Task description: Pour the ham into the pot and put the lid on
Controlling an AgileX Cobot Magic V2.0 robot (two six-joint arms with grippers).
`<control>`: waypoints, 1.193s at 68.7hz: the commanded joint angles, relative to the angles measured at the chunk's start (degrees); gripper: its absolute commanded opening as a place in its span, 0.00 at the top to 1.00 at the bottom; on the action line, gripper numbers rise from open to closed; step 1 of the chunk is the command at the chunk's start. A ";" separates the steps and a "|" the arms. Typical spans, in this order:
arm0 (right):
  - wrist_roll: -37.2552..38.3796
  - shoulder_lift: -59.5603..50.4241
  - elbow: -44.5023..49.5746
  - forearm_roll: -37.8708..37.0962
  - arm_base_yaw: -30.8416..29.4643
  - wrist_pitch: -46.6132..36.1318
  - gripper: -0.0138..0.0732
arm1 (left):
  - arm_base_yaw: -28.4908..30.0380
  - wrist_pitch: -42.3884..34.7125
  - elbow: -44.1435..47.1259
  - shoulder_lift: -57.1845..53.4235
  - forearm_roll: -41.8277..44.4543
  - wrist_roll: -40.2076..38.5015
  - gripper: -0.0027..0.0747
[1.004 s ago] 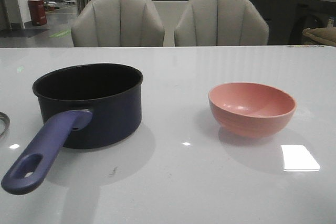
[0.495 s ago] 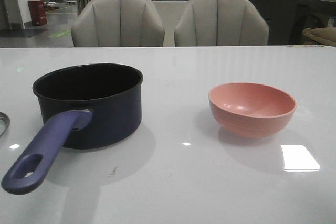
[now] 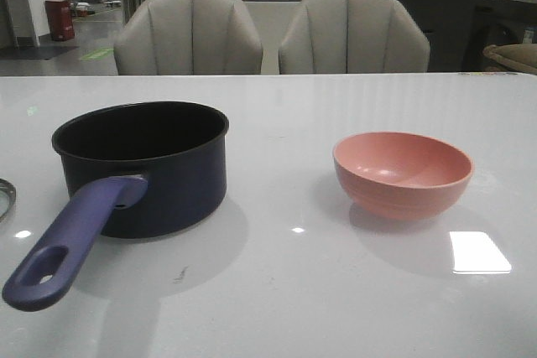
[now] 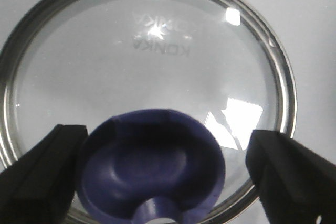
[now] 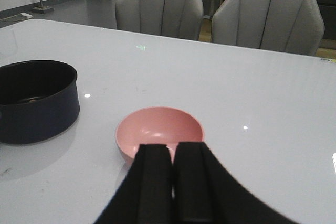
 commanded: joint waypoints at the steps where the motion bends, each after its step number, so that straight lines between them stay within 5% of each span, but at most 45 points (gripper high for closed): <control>1: -0.66 0.51 -1.57 0.54 0.12 -4.03 0.67 | 0.14 -0.03 -1.58 -2.09 -0.94 0.12 0.21; 23: -0.66 0.51 -1.57 0.54 0.12 -4.03 0.67 | 0.14 -0.19 -1.58 -1.66 -0.94 0.52 0.60; 82: -0.66 0.51 -1.57 0.54 0.12 -4.03 0.67 | 0.14 1.86 -5.93 -5.02 -0.47 2.08 0.62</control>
